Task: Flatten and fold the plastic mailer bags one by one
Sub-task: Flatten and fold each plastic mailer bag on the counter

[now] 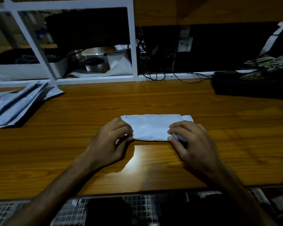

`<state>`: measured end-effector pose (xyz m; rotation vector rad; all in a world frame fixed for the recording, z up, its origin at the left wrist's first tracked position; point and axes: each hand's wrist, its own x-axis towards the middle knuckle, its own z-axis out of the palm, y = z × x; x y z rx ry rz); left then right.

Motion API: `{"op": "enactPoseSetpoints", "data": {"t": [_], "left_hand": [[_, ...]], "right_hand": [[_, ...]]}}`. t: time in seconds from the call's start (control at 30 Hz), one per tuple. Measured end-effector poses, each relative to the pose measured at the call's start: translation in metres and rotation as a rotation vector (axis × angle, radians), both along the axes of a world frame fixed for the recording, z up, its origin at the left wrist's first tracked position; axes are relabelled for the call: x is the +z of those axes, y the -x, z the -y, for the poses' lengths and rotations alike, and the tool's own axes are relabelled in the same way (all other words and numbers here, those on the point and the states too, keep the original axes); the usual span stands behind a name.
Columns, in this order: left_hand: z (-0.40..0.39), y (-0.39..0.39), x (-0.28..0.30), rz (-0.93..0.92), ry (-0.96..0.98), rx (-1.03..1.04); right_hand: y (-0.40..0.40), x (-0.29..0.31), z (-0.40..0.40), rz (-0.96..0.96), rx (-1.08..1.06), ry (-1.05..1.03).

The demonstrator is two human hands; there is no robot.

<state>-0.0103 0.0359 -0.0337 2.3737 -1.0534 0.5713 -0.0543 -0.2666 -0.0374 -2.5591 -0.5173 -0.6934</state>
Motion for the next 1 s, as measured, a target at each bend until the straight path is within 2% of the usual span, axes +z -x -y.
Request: {"op": "enactPoseSetpoints", "data": {"t": [0.13,0.37,0.53,0.63,0.8,0.9,1.0], "left_hand": [[0.008,0.011,0.005,0.032,-0.002,0.069],[0.030,0.022,0.009,0.007,0.009,0.346],[0.043,0.025,0.011,0.001,-0.163,0.482],[0.067,0.021,0.019,-0.054,-0.176,0.459],[0.105,0.001,0.037,-0.165,-0.184,0.397],[0.109,-0.006,0.032,-0.251,-0.158,0.344],[0.108,-0.008,0.015,-0.254,-0.177,0.361]], "right_hand": [[0.005,-0.002,0.004,-0.013,-0.058,-0.045],[0.003,-0.002,0.006,-0.062,-0.182,-0.091],[0.003,0.001,0.000,-0.092,-0.248,-0.103],[-0.002,0.010,-0.016,-0.071,-0.258,-0.104],[-0.027,0.026,-0.055,-0.132,-0.201,0.020],[-0.042,0.020,-0.059,-0.191,-0.106,0.094],[-0.047,0.008,-0.056,-0.254,-0.074,0.156]]}}
